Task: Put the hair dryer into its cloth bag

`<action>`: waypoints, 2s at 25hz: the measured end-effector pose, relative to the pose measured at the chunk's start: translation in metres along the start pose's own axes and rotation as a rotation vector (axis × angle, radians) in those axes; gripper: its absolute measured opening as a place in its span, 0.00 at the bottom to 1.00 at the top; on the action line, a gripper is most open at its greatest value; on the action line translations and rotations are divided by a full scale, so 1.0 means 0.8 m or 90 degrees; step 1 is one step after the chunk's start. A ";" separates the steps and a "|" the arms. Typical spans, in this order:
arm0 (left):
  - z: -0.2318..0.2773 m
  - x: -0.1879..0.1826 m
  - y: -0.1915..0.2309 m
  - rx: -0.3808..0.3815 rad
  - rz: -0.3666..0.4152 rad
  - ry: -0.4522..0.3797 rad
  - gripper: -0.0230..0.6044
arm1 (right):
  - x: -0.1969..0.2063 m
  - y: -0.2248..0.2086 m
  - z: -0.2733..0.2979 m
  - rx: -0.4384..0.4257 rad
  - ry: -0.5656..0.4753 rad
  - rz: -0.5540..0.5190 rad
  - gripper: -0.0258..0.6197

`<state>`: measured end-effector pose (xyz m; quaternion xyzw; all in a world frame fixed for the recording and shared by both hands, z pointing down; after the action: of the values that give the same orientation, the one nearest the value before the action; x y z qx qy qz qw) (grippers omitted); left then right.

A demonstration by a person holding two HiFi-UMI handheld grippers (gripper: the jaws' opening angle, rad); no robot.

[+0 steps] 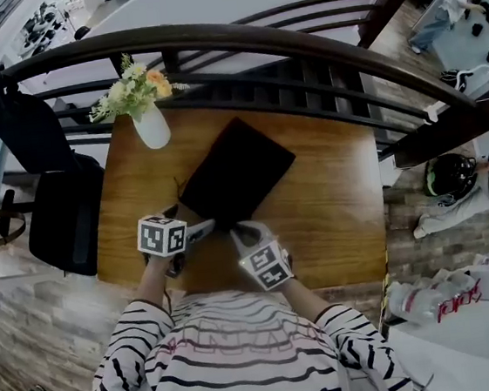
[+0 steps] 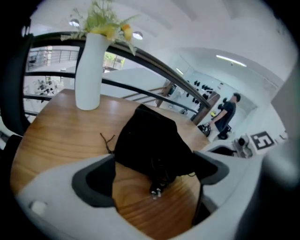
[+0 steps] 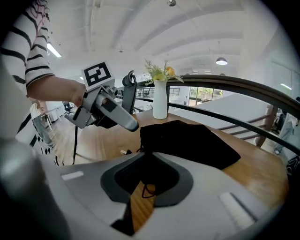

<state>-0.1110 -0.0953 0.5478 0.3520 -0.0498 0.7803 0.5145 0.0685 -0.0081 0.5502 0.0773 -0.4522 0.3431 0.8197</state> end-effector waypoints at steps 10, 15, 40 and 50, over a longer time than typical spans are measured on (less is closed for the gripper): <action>-0.054 -0.023 -0.016 -0.071 0.033 -0.170 0.78 | -0.022 0.007 -0.033 0.052 -0.060 0.013 0.11; -0.072 -0.031 -0.026 -0.083 0.058 -0.210 0.69 | -0.044 -0.004 -0.063 0.110 -0.121 0.016 0.07; -0.172 -0.057 -0.039 -0.173 0.130 -0.400 0.04 | -0.116 -0.013 -0.154 0.190 -0.276 -0.026 0.04; -0.167 -0.049 -0.042 -0.136 0.134 -0.376 0.04 | -0.117 0.002 -0.145 0.185 -0.262 -0.032 0.04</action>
<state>-0.1408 -0.0513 0.4151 0.5000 -0.3141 0.6840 0.4284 0.1141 -0.0027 0.4082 0.2734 -0.5533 0.3608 0.6993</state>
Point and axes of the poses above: the fingertips, and each gripper's own axes: z forward along the fingers, y to its left, x out of its underside, the point moved 9 cm from there along -z, backward along the fingers, and after that the axes turned 13 degrees about -x, right-handed, at the moved point
